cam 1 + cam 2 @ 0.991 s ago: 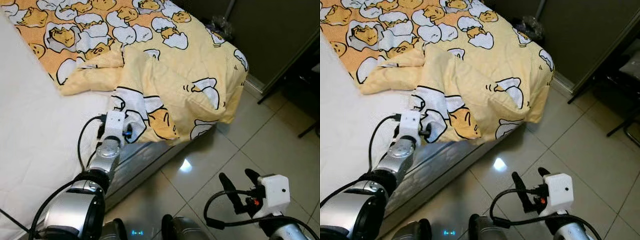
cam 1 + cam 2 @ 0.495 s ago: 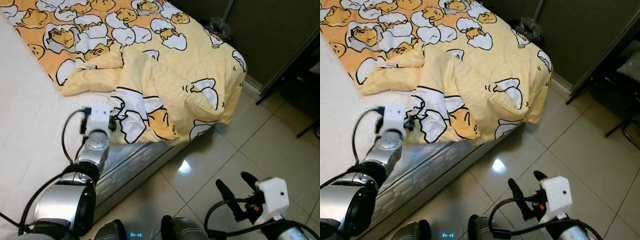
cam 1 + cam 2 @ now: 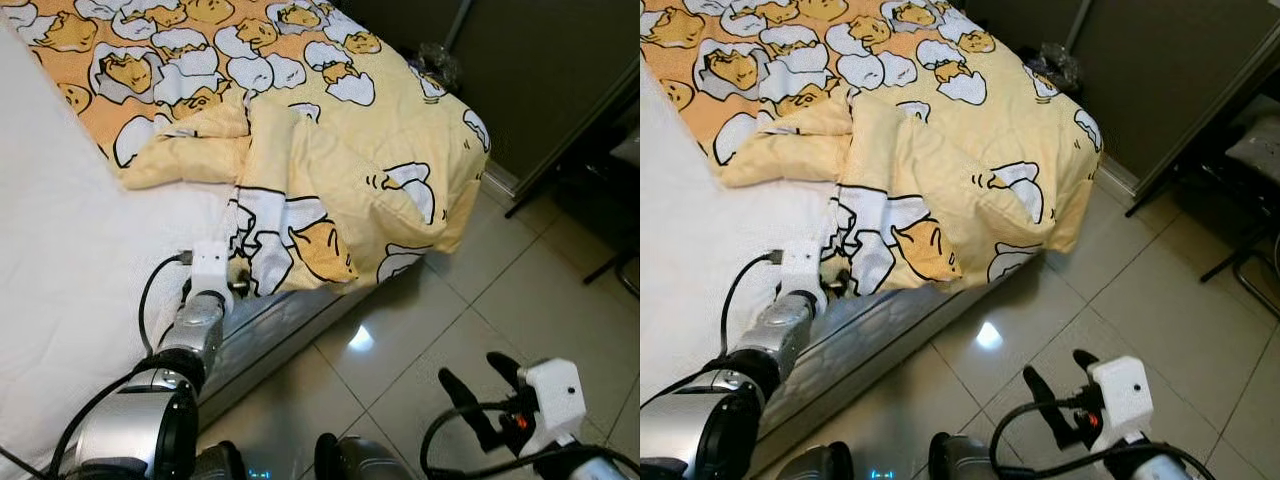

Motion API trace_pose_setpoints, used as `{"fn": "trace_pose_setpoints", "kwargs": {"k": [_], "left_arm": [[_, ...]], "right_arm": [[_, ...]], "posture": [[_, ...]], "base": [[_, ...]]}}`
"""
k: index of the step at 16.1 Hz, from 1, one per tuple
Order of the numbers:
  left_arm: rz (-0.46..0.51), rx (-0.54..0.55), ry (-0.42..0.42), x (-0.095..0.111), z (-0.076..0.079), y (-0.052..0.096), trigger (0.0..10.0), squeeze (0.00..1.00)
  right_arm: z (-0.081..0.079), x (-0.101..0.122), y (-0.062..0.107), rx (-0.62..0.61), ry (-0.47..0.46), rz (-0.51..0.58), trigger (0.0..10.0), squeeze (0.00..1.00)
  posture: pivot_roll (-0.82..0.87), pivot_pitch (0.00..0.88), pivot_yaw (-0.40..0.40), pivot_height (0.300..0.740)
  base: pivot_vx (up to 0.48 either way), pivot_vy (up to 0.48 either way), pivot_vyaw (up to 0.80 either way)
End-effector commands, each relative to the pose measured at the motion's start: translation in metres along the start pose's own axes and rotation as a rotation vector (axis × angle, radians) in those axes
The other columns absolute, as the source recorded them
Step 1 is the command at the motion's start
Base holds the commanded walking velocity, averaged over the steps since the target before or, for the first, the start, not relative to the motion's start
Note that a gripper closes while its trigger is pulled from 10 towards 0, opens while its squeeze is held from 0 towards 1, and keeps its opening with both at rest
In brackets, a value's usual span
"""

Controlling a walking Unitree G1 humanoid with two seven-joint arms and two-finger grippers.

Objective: Clean up the room

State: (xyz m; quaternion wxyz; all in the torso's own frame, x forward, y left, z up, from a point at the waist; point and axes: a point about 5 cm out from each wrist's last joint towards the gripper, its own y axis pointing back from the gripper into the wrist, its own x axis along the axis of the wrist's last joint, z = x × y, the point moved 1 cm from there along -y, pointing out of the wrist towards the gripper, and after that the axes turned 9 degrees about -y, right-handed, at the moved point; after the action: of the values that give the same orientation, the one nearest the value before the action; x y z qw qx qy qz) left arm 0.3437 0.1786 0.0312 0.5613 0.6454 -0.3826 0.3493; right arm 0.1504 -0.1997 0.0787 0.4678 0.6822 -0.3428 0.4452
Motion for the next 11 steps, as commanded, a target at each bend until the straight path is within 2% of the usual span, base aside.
{"fn": "trace_pose_setpoints", "kwargs": {"k": [1, 2, 4, 5, 8, 11], "left_arm": [[-0.069, -0.08, 0.1, -0.018, 0.018, 0.003, 0.0, 0.0], [-0.064, -0.086, 0.125, -0.017, 0.019, 0.003, 0.0, 0.0], [-0.039, -0.122, 0.301, -0.012, 0.019, 0.003, 0.0, 0.0], [-0.034, -0.144, 0.31, -0.012, 0.021, 0.003, 0.0, 0.0], [-0.027, -0.188, 0.236, -0.014, 0.027, 0.004, 0.0, 0.0], [-0.04, -0.232, 0.177, -0.017, 0.034, 0.005, 0.0, 0.0]], "right_arm": [[0.005, -0.002, 0.002, -0.023, -0.004, -0.007, 10.0, 0.01], [0.005, -0.002, 0.002, -0.024, -0.005, -0.005, 10.0, 0.01], [0.002, -0.001, -0.003, -0.022, -0.014, 0.011, 10.0, 0.01], [0.002, 0.001, -0.005, -0.024, -0.018, 0.021, 10.0, 0.01], [0.002, 0.004, -0.011, -0.023, -0.021, 0.035, 10.0, 0.01], [0.001, 0.005, -0.025, 0.006, -0.012, 0.041, 10.0, 0.01]], "posture": [[-0.41, 0.166, -0.131, 0.74], [-0.41, 0.166, -0.131, 0.74], [-0.4, 0.152, -0.115, 0.74], [-0.4, 0.148, -0.113, 0.74], [-0.39, 0.133, -0.102, 0.74], [-0.36, 0.115, -0.09, 0.74]], "base": [[0.0, 0.0, 0.0], [0.0, 0.0, 0.0], [0.0, 0.0, 0.0], [0.0, 0.0, 0.0], [0.0, 0.0, 0.0], [0.0, 0.0, 0.0]]}}
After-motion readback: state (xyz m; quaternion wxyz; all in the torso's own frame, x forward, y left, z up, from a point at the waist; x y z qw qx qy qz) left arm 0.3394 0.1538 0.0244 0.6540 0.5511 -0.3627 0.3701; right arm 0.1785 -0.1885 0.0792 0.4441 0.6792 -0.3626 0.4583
